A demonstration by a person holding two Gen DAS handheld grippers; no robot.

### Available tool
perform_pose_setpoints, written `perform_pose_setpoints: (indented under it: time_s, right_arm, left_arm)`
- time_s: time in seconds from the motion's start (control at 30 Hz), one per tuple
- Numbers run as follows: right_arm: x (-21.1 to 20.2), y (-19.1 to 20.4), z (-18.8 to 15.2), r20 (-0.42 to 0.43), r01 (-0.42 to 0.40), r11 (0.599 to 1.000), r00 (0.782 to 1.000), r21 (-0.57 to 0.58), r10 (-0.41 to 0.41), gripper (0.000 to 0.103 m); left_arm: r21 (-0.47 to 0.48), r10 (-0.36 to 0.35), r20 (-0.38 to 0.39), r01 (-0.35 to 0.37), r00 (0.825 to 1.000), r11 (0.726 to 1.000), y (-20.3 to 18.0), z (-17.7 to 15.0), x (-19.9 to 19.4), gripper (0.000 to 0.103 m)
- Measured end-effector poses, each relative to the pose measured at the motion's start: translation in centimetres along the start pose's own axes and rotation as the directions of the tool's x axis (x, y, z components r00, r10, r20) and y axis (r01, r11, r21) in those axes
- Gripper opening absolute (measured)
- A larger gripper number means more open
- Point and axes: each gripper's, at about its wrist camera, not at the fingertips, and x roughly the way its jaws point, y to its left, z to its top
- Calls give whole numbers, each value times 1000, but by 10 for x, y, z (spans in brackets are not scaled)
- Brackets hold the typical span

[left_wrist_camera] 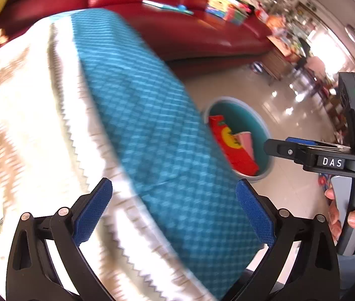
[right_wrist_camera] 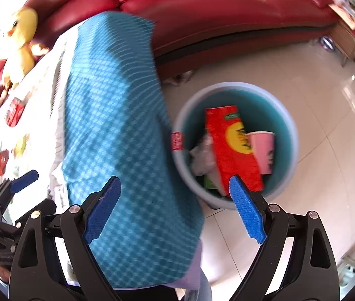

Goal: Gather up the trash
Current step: 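Move both open tools back over the table toward the remaining packets, then grasp the orange snack packet with the left tool while the right tool grasps the clear packet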

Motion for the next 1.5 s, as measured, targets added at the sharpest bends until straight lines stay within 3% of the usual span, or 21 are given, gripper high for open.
perform_pose_setpoints:
  time_s: [0.43,0.67,0.83,1.2,1.33,1.4,1.43,1.5]
  right_arm:
    - [16,163,1,-62,-43,963,998,-265,28,84]
    - [35,262,-4,-122,-106,900,991,-423,60,84]
    - [54,329,-12,-191,-163,831,979,-532,70,84]
    - [103,406,-17,-277,-198,745,961,-637,18,84]
    - [116,416,-20,-288,-197,740,958,-643,5,84]
    - [122,420,-19,-287,-205,754,958,-624,22,78]
    - [122,419,-19,-291,-210,759,956,-617,28,58]
    - [120,415,-16,-297,-221,771,954,-597,44,53]
  left_arm:
    - [-192,136,91,-117,986,974,140,-48,-93,99]
    - [-259,233,91,-203,968,944,209,-82,-136,99]
    - [-271,268,66,-241,961,932,250,-105,-150,99]
    - [-314,255,62,-224,965,923,298,-124,-157,99]
    - [-315,249,55,-220,967,923,304,-122,-153,99]
    - [-320,242,56,-212,969,923,306,-121,-152,99]
    - [-322,237,58,-206,970,924,305,-120,-153,99]
    - [-318,229,63,-198,971,927,305,-115,-151,99]
